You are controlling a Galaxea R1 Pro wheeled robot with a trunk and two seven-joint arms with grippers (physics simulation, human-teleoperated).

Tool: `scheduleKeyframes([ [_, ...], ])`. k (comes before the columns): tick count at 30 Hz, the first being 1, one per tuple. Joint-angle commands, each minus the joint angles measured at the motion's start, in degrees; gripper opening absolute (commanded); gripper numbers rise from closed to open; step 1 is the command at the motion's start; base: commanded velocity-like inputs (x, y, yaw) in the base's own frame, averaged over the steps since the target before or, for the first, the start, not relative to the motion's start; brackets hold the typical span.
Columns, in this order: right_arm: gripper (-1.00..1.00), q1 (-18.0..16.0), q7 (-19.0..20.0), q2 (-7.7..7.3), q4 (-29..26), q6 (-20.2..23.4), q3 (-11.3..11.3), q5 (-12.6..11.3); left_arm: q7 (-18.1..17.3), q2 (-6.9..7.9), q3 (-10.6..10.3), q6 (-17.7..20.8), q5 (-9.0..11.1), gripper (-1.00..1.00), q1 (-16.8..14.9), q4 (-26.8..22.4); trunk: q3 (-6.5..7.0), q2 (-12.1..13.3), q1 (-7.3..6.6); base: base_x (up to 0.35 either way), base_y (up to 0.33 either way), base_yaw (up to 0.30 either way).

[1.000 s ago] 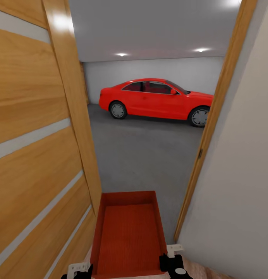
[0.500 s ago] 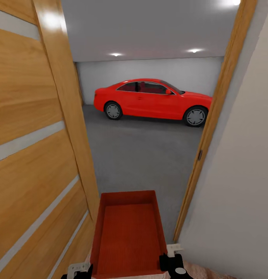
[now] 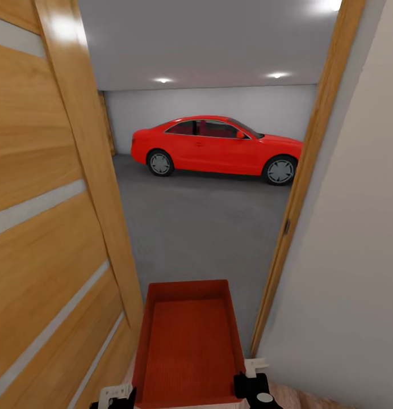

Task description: Move the two storage containers from the living room to the garage. In the garage, place one container on the floor and stack the other container on top of it (either order is fine).

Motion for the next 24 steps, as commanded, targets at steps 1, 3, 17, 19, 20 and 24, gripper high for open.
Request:
scheduleKeyframes([
  [1,-1.0,-0.1,-0.5,-0.04,-0.5,-0.2,-2.7,0.4,0.0,0.77,1.0,0.0,0.0,-1.0,0.0,0.1,-0.06,0.0,0.02,0.16,0.097,-0.003],
  [3,-1.0,-0.1,-0.5,-0.04,-0.5,-0.2,-2.7,0.4,0.0,0.77,1.0,0.0,0.0,-1.0,0.0,0.1,-0.06,0.0,0.02,0.198,0.129,-0.002],
  [17,-1.0,-0.1,-0.5,-0.04,-0.5,-0.2,-2.7,0.4,0.0,0.77,1.0,0.0,0.0,-1.0,0.0,0.1,-0.06,0.0,0.02,0.085,0.066,0.0],
  [19,-1.0,-0.1,-0.5,-0.04,-0.5,-0.2,-2.7,0.4,0.0,0.77,1.0,0.0,0.0,-1.0,0.0,0.1,-0.06,0.0,0.02,0.16,0.132,0.0],
  [20,-1.0,-0.1,-0.5,-0.04,-0.5,-0.2,-2.7,0.4,0.0,0.77,1.0,-0.1,0.0,-1.0,0.0,0.1,-0.06,0.0,0.02,0.094,0.076,0.0],
  [24,-1.0,-0.1,-0.5,-0.04,-0.5,-0.2,-2.7,0.4,0.0,0.77,1.0,0.0,0.0,-1.0,0.0,0.1,-0.06,0.0,0.02,0.047,0.038,0.0],
])
